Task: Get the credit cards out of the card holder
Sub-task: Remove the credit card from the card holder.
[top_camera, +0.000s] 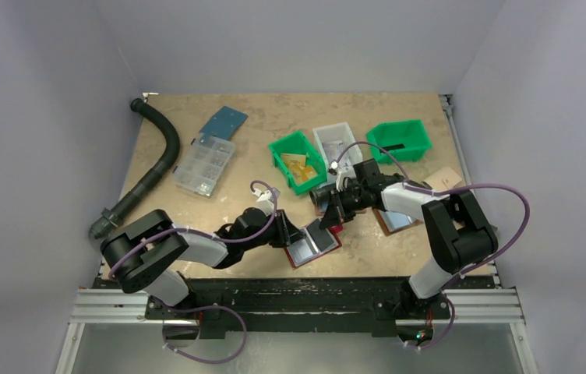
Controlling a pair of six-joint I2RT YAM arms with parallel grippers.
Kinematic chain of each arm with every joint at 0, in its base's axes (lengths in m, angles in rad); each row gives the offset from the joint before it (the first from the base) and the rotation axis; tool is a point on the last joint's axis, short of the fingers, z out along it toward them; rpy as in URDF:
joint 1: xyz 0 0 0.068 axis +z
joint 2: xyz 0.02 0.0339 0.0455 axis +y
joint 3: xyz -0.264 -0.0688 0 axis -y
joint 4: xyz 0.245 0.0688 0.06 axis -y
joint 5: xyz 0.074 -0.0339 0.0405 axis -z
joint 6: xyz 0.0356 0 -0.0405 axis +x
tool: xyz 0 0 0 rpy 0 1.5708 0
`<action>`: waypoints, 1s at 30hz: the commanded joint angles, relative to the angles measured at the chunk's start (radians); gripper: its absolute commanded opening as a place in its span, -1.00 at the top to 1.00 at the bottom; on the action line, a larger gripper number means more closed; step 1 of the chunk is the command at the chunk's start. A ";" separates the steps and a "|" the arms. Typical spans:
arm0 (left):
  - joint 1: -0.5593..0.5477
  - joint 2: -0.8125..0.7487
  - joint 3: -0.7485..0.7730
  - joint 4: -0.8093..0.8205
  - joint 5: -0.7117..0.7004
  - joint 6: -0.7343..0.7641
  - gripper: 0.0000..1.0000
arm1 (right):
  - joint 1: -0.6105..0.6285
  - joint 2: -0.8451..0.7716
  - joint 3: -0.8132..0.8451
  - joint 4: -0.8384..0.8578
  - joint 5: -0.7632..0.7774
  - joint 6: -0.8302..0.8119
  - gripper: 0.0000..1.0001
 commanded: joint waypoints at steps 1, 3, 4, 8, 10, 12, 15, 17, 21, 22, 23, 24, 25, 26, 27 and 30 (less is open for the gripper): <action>-0.002 -0.102 -0.011 0.027 -0.003 0.060 0.51 | -0.012 -0.053 0.041 -0.006 -0.088 -0.015 0.97; -0.002 -0.157 -0.019 0.011 -0.012 0.077 0.29 | -0.024 -0.063 0.042 0.006 -0.157 0.000 1.00; -0.002 -0.184 -0.021 0.004 -0.013 0.084 0.20 | -0.026 -0.066 0.040 0.009 -0.179 0.003 1.00; -0.002 -0.256 -0.021 0.013 0.006 0.088 -0.05 | -0.045 -0.071 0.042 0.020 -0.326 -0.022 1.00; -0.002 -0.265 -0.020 0.052 0.029 0.076 -0.08 | -0.061 -0.072 0.041 0.019 -0.404 -0.053 1.00; -0.002 -0.258 -0.024 0.099 0.043 0.056 -0.10 | -0.080 -0.079 0.036 0.024 -0.453 -0.067 1.00; -0.005 -0.236 -0.044 0.204 0.059 0.012 -0.11 | -0.108 -0.093 0.020 0.063 -0.501 -0.049 1.00; -0.004 -0.226 -0.063 0.276 0.058 -0.011 -0.14 | -0.122 -0.104 0.012 0.088 -0.529 -0.034 1.00; -0.012 -0.215 -0.088 0.355 0.040 -0.035 -0.20 | -0.147 -0.120 -0.004 0.135 -0.582 -0.020 1.00; -0.015 -0.211 -0.094 0.373 0.034 -0.038 -0.20 | -0.149 -0.120 -0.007 0.142 -0.594 -0.019 1.00; -0.019 -0.210 -0.098 0.393 0.026 -0.044 -0.21 | -0.151 -0.119 -0.007 0.147 -0.605 -0.022 1.00; -0.022 -0.205 -0.105 0.421 0.020 -0.050 -0.22 | -0.152 -0.119 -0.007 0.150 -0.614 -0.026 1.00; -0.024 -0.200 -0.110 0.445 0.016 -0.055 -0.23 | -0.152 -0.118 -0.008 0.153 -0.622 -0.028 1.00; -0.029 -0.197 -0.117 0.473 0.008 -0.061 -0.24 | -0.153 -0.118 -0.008 0.157 -0.632 -0.028 1.00; -0.033 -0.194 -0.124 0.500 -0.001 -0.062 -0.24 | -0.154 -0.118 -0.009 0.162 -0.643 -0.027 1.00; -0.047 -0.186 -0.138 0.536 -0.034 -0.055 -0.25 | -0.157 -0.123 -0.014 0.181 -0.665 -0.019 1.00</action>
